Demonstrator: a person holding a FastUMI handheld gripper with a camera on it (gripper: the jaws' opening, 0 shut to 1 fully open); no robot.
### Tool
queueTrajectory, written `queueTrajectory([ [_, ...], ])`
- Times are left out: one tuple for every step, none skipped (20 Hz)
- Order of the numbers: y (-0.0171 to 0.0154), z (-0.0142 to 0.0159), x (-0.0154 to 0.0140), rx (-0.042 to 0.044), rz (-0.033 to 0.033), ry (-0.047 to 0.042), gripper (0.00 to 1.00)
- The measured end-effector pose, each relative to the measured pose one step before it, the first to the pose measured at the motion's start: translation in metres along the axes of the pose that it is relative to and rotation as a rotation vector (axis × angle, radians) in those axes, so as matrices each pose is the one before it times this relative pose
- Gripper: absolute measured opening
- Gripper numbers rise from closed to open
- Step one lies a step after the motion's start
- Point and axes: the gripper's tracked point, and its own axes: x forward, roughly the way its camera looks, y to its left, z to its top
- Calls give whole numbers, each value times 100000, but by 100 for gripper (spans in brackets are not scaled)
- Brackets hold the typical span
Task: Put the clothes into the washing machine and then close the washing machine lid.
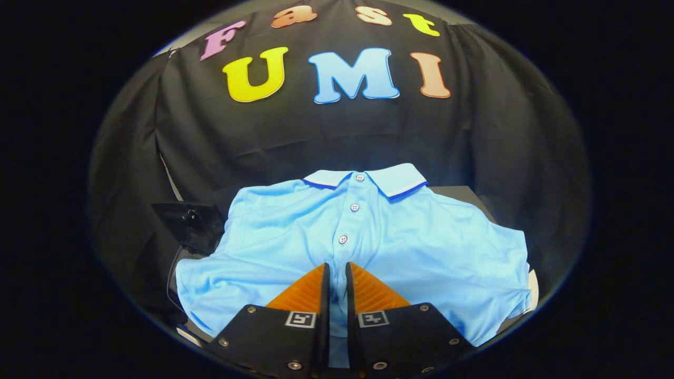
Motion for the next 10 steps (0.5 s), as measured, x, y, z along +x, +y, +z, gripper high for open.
queueTrajectory([
  [7,-41,33,2589,585,619,6],
  [115,152,-35,501,578,342,3],
  [67,40,-74,-337,109,-526,2],
  [36,113,-56,-739,-456,-1509,1],
  [-28,-2,-14,-1093,-661,-977,1],
  [39,181,-105,-735,-582,-984,1],
  [18,131,-114,-433,-360,-1126,0],
  [31,160,-165,-681,-349,-1227,0],
  [90,136,-226,-875,-96,-1533,0],
  [93,212,-228,-1016,56,-1001,0],
])
